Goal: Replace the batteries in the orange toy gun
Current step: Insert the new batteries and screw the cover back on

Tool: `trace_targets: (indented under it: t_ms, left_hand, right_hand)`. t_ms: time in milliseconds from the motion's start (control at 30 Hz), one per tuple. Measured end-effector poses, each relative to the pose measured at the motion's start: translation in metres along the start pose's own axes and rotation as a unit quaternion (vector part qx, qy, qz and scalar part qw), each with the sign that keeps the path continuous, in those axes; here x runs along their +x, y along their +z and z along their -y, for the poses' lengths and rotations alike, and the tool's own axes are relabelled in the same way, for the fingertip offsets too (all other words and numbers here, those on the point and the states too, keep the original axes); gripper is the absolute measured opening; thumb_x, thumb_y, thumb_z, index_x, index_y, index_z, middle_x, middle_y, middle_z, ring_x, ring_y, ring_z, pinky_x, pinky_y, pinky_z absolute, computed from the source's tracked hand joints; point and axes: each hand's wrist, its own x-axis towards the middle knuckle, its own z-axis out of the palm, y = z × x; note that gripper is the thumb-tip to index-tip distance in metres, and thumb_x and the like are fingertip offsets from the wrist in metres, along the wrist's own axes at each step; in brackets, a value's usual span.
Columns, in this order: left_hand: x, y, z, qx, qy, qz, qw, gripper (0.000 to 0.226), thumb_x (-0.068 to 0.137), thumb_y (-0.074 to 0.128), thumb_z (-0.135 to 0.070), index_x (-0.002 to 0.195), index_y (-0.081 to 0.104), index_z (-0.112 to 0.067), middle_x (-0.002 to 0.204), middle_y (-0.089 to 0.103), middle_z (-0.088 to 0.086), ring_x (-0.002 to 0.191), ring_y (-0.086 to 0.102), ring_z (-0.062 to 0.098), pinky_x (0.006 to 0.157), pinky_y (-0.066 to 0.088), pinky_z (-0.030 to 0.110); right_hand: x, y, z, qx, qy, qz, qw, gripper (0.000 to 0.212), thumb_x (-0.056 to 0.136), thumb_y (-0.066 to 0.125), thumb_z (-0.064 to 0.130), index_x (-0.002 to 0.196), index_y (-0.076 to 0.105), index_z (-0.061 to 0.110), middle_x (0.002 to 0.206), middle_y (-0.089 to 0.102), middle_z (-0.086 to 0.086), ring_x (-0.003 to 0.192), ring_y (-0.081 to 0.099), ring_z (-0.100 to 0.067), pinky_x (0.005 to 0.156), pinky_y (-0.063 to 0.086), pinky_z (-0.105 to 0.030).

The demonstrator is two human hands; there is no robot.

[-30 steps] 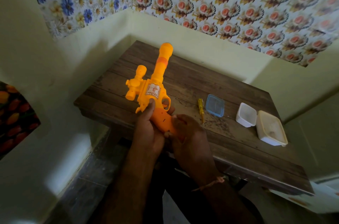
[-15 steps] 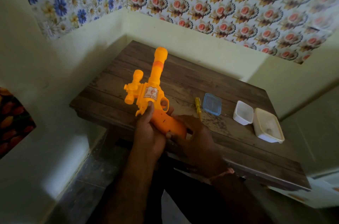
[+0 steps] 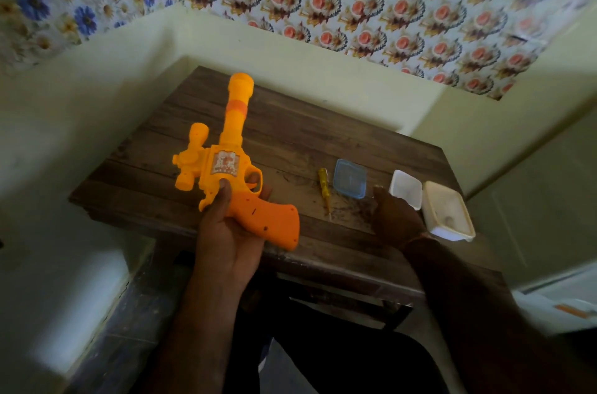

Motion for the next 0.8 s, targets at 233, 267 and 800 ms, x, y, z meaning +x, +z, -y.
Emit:
trace_targets:
  t_ms: [233,267,800]
  left_hand:
    - [-0.001,0.0,0.0,0.007,0.001,0.002,1.0,0.052,0.094,0.051,-0.041,0.143,0.046,-0.026,0.133,0.063,0.009,0.111,0.067,0.028,0.072,0.056,0.044]
    - [-0.001,0.0,0.0,0.007,0.001,0.001,1.0,0.054,0.093,0.052,-0.041,0.144,0.045,-0.026,0.133,0.063,0.009,0.112,0.066,0.028,0.073,0.056,0.044]
    - [-0.002,0.002,0.001,0.004,-0.009,0.001,1.0,0.063,0.084,0.056,-0.042,0.144,0.045,-0.024,0.132,0.063,0.011,0.116,0.063,0.033,0.076,0.055,0.047]
  right_hand:
    - [0.01,0.007,-0.007,0.007,-0.011,0.026,1.0,0.041,0.096,0.047,0.02,0.137,0.045,0.019,0.121,0.062,-0.01,0.107,0.06,-0.027,0.09,0.046,-0.034]
    - [0.01,0.008,-0.008,0.003,-0.01,0.023,1.0,0.041,0.096,0.048,0.02,0.137,0.045,0.019,0.119,0.063,-0.01,0.106,0.06,-0.027,0.088,0.046,-0.034]
    - [-0.026,0.021,0.006,-0.129,-0.084,-0.06,0.986,0.031,0.089,0.057,0.048,0.109,0.058,0.024,0.105,0.061,0.001,0.089,0.056,-0.013,0.068,0.046,-0.025]
